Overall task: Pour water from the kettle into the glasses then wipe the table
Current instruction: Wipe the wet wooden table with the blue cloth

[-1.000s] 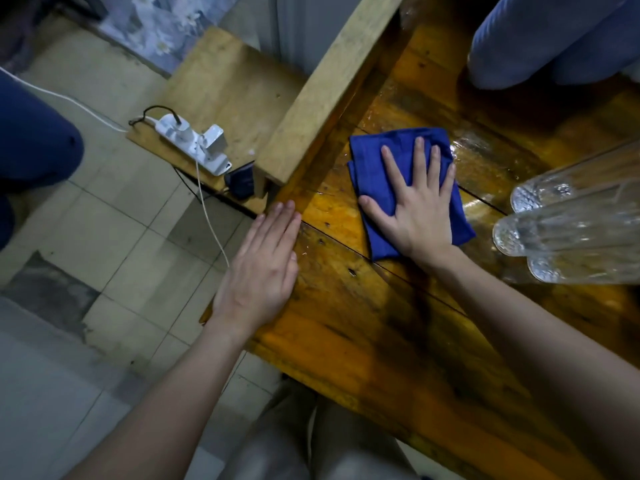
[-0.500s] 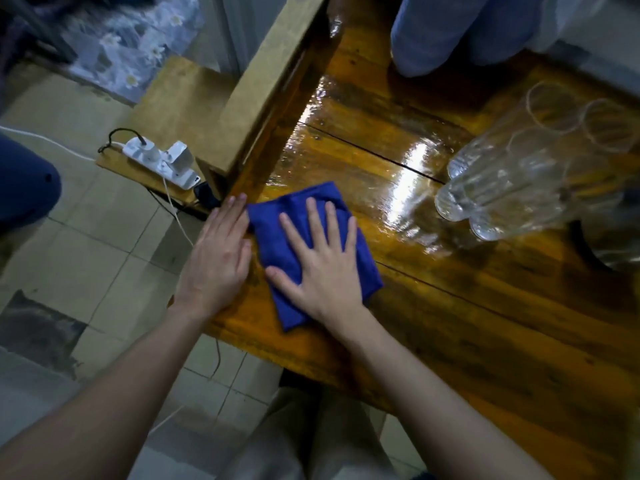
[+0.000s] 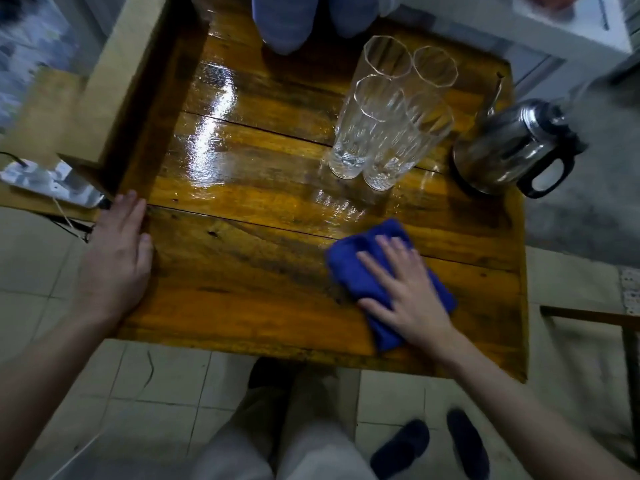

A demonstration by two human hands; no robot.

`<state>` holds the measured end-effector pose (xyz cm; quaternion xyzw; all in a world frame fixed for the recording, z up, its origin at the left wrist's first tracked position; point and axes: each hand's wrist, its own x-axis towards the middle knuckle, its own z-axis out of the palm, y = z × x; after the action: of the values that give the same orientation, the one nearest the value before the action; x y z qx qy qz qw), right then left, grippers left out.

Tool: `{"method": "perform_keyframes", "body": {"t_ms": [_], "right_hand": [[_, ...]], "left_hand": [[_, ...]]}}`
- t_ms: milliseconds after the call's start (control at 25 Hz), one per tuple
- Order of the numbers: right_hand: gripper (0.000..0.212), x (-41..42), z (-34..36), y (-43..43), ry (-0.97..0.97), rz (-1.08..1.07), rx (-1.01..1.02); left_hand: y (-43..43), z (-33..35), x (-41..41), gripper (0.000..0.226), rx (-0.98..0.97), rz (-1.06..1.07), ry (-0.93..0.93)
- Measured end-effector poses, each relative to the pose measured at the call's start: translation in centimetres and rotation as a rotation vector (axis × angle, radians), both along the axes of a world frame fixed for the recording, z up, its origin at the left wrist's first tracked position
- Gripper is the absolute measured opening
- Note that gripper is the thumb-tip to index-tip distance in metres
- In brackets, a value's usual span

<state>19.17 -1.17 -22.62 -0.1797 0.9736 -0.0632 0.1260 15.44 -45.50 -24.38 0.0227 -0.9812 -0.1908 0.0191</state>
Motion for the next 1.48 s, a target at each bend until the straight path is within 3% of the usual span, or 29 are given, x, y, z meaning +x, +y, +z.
{"method": "perform_keyframes", "body": {"t_ms": [120,280,560,960,1160,1480], "right_hand": [[0.079,-0.3,0.6,5.5,-0.026,-0.24,0.03],[0.081,-1.5,-0.1,4.2,0.018,-0.246,0.057],[0.086,-7.9,0.2,-0.3,-0.023,0.29,0.098],[0.09,-13.4,-0.1,-13.0,-0.007,0.642,0.084],[0.087,-16.7,-1.1,-23.8,0.08,0.41,-0.025],[0.085,-22.6,-2.0,-30.3,0.134,-0.07,-0.076]], "left_hand": [[0.1,0.0,0.0,0.056,-0.018,-0.007,0.008],[-0.3,0.0,0.0,0.056,-0.045,-0.018,0.006],[0.1,0.5,-0.1,0.055,-0.033,-0.027,0.004],[-0.2,0.7,-0.2,0.054,-0.045,-0.017,-0.021],[-0.3,0.5,-0.5,0.055,-0.017,-0.011,-0.018],[-0.2,0.1,-0.4,0.055,0.01,0.001,-0.04]]}}
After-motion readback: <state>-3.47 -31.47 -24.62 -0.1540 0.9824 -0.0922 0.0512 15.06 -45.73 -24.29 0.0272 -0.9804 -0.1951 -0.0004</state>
